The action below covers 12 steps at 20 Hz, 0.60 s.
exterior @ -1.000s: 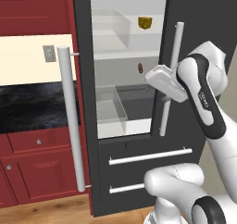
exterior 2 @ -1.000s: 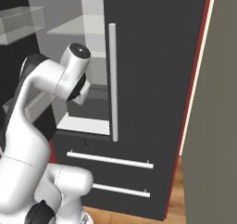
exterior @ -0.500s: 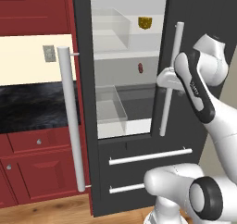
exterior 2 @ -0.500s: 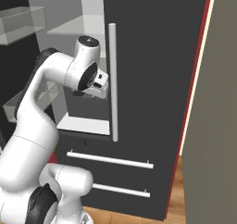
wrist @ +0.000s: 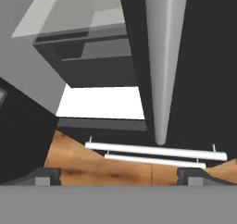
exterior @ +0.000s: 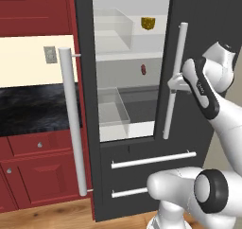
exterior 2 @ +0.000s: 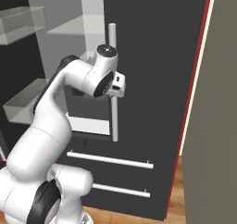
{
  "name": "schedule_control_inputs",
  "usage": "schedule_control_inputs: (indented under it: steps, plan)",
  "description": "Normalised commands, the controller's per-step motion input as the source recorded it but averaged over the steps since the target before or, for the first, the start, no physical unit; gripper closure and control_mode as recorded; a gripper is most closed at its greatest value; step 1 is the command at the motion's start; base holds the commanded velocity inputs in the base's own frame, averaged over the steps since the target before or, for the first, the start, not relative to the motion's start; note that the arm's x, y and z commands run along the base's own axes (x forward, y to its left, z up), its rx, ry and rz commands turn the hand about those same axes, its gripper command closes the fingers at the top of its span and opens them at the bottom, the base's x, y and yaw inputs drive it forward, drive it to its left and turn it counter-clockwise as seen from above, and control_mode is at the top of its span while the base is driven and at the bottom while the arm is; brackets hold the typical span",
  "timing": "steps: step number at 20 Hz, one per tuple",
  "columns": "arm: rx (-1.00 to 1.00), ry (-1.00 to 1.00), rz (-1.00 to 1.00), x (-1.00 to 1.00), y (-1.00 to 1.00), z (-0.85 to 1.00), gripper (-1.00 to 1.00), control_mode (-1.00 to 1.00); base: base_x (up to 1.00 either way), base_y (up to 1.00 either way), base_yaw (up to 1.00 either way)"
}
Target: Retrieve the sausage and cheese from the fridge and place them on the cutting board on the counter.
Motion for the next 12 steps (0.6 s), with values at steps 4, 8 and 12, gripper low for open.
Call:
schedule_control_inputs:
  steps: [4,8,12]
  plan:
    - [-0.04,0.02,0.00,0.61,-0.33,-0.07,-1.00,-1.00,0.00,0.00,0.00]
    - [0.01,0.00,0.00,0.65,-0.23,-0.07,-1.00,-1.00,0.00,0.00,0.00]
    - [0.08,-0.04,0.00,0.55,-0.07,-0.02,-1.00,-1.00,0.00,0.00,0.00]
